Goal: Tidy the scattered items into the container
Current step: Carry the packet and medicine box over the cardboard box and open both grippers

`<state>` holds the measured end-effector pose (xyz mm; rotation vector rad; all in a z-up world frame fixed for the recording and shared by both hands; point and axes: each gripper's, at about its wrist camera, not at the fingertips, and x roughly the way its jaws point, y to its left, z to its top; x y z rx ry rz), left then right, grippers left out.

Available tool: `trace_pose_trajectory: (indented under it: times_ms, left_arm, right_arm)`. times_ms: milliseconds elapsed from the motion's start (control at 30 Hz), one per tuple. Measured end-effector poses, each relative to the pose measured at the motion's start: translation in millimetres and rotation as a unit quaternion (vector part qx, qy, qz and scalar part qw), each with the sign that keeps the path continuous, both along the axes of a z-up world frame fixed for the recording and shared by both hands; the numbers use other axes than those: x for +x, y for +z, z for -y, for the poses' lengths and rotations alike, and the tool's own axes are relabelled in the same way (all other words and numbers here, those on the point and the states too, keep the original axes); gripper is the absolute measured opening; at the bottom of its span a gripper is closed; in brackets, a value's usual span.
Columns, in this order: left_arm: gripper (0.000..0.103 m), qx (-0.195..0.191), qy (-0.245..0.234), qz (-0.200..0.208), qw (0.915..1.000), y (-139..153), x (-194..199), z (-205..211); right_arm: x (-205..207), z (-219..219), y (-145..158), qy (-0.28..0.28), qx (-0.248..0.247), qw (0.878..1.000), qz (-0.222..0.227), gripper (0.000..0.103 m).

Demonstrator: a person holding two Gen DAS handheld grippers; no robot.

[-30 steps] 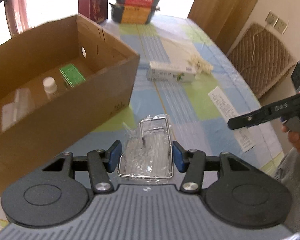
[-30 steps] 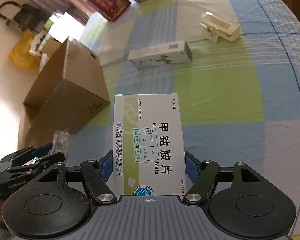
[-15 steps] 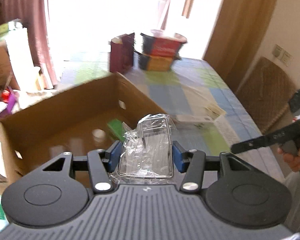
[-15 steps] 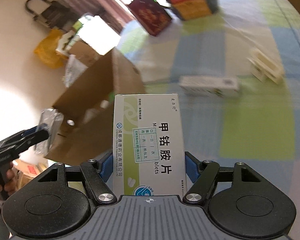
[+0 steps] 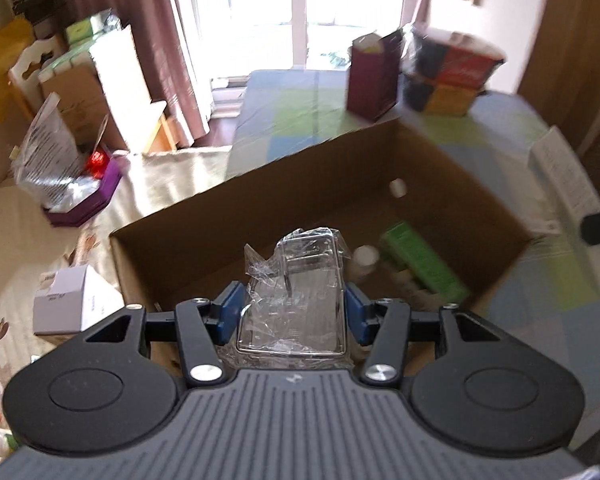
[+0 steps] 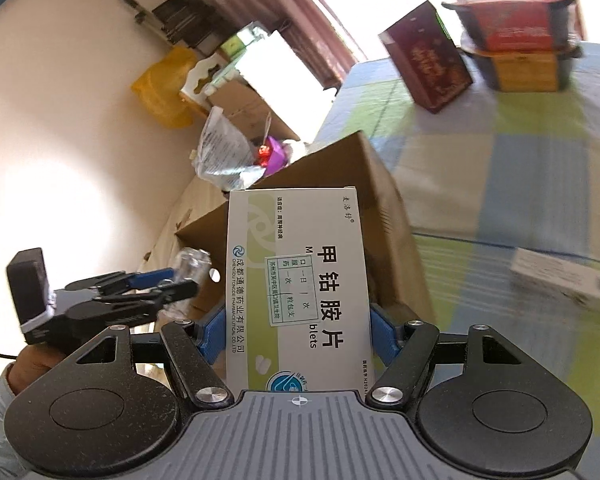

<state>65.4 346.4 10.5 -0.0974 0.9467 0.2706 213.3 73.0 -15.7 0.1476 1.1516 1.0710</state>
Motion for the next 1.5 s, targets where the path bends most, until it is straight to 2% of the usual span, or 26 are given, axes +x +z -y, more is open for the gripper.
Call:
trace_pose_trajectory:
  times_ms: [267, 400, 667, 900, 1033, 1167, 1300, 1333, 1367, 1400, 1500]
  left_arm:
    - [0.048, 0.014, 0.026, -0.045, 0.9986, -37, 17, -33]
    - [0.049, 0.007, 0.031, -0.055, 0.9980, -49, 23, -41]
    - [0.052, 0.015, 0.022, -0.042, 0.9988, -46, 21, -41]
    - [0.053, 0.011, 0.007, -0.030, 0.9995, -37, 17, -37]
    - [0.054, 0.006, 0.002, -0.025, 0.9997, -35, 16, -36]
    - [0.057, 0.006, 0.002, -0.024, 0.9997, -35, 16, -37]
    - [0.058, 0.008, 0.002, -0.025, 0.9997, -37, 15, -39]
    - [0.058, 0.008, 0.001, -0.025, 0.9996, -37, 15, -39]
    - [0.059, 0.008, 0.001, -0.025, 0.9996, -37, 15, -38]
    - [0.059, 0.007, 0.001, -0.025, 0.9997, -37, 14, -38]
    - [0.060, 0.006, 0.000, -0.026, 0.9997, -37, 13, -37]
  right_arm:
    - [7, -48, -20, 0.012, -0.037, 0.999, 0.011, 0.073]
    - [9, -57, -25, 0.016, -0.062, 0.997, 0.035, 0.073]
    - [8, -74, -32, 0.030, -0.099, 0.992, 0.074, 0.073]
    - [6, -93, -37, 0.020, -0.120, 0.987, 0.106, 0.073]
    - [-2, -105, -41, 0.022, -0.127, 0.979, 0.156, 0.073]
    - [-10, -114, -44, 0.025, -0.127, 0.965, 0.229, 0.073]
    - [-13, -119, -46, 0.029, -0.120, 0.955, 0.271, 0.074]
    - [-14, -118, -46, 0.030, -0.119, 0.953, 0.278, 0.076]
    - [-15, -118, -45, 0.031, -0.118, 0.951, 0.285, 0.084]
    - [-16, -116, -45, 0.032, -0.117, 0.950, 0.289, 0.096]
    - [-22, -111, -42, 0.043, -0.119, 0.948, 0.292, 0.096]
